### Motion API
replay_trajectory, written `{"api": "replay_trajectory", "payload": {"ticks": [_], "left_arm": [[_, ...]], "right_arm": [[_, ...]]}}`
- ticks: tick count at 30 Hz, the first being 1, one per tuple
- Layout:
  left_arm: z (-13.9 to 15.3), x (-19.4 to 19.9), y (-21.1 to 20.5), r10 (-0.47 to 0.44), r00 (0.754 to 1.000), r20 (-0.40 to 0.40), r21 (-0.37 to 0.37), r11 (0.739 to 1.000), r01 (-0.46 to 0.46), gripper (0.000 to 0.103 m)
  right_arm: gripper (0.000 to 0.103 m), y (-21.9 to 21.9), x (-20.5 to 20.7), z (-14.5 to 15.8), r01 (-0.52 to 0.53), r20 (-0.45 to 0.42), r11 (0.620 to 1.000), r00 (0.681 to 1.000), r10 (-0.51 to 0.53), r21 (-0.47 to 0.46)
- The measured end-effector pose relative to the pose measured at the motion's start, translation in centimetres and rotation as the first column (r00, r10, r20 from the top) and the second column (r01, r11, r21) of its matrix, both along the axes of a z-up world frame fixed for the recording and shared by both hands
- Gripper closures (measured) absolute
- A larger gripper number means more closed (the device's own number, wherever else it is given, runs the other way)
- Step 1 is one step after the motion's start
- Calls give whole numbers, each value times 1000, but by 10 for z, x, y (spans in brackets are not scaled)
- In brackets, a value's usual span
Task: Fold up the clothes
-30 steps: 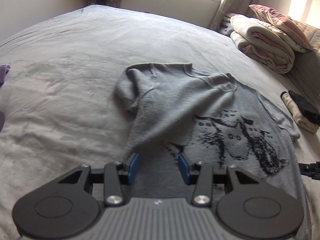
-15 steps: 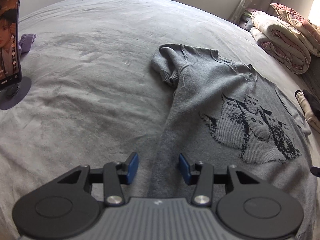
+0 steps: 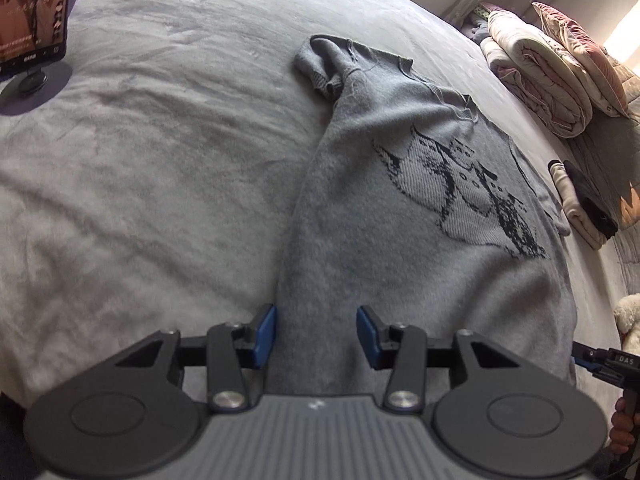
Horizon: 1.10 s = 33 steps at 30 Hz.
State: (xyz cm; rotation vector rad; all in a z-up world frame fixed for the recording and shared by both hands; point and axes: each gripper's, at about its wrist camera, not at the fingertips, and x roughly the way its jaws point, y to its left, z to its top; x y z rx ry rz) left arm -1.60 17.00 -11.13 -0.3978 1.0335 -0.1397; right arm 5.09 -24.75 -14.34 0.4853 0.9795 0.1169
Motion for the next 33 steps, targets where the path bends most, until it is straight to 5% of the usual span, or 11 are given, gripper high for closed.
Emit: {"api": "replay_trajectory", "payload": {"ticks": [10,12,14,25,33], "left_arm": [[-2,-53,7,-33,999,-36,-118,993,29,62],[-6,-59,5,-54,997,-59,-131,990,46,77],[-10,-62,5,-60,994,-93,-147,988,45,96],[53,-94,9,-78,995,69,-139,986,87,96],[30,-91,-4,-123,992,-12,-59,991,122,96]], "right_arm": [[81,8,-60,-9,-31,-61,994,997,38,104],[94,7,-65,-12,-19,-60,991,998,27,130],[96,7,-67,-9,-15,-49,992,999,21,129],[97,5,-98,76,-62,79,996,995,67,-61],[97,6,-86,40,-91,-54,987,995,84,-130]]}}
